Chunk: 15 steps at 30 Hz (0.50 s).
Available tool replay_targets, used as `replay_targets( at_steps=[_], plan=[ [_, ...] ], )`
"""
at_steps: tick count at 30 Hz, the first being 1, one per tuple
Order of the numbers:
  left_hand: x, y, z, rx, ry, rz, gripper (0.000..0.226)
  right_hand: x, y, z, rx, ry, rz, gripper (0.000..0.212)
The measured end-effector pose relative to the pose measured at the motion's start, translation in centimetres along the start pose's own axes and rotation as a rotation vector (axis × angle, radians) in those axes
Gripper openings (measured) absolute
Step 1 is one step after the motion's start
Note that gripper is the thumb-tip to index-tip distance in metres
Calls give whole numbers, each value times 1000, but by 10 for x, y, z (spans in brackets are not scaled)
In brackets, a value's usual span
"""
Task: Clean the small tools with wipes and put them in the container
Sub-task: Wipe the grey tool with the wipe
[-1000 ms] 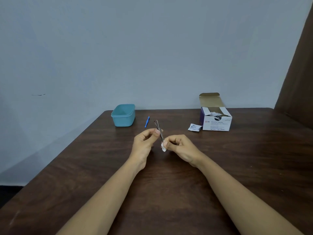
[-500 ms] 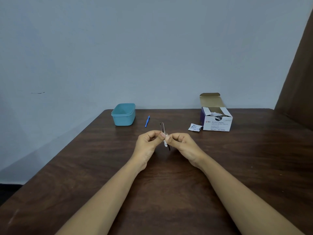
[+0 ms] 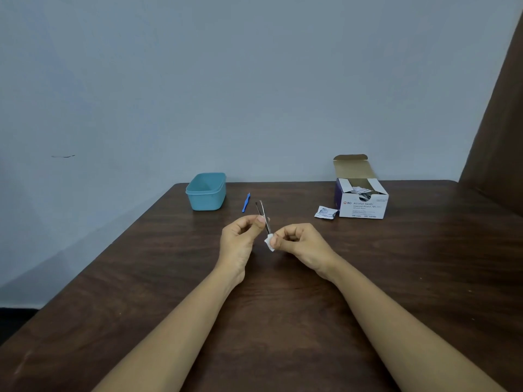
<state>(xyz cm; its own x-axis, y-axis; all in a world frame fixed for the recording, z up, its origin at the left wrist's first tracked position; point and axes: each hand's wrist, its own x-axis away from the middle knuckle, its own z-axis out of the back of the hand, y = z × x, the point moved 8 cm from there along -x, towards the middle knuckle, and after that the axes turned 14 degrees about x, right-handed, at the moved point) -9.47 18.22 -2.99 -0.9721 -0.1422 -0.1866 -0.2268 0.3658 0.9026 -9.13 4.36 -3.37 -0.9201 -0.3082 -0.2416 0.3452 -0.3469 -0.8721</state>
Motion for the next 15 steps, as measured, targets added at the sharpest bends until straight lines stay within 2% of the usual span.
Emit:
replay_targets(
  at_steps=[6,10,15],
  plan=[
    [1,1,-1,-24,-5,-13,8,-2,5,0,13,14,-10,9],
    [1,1,-5,-79,-72,-16,15,-1,3,3,-44,29,2,9],
    [3,1,-11,-178,-126,-55,6,0,3,8,-70,96,14,13]
  ],
)
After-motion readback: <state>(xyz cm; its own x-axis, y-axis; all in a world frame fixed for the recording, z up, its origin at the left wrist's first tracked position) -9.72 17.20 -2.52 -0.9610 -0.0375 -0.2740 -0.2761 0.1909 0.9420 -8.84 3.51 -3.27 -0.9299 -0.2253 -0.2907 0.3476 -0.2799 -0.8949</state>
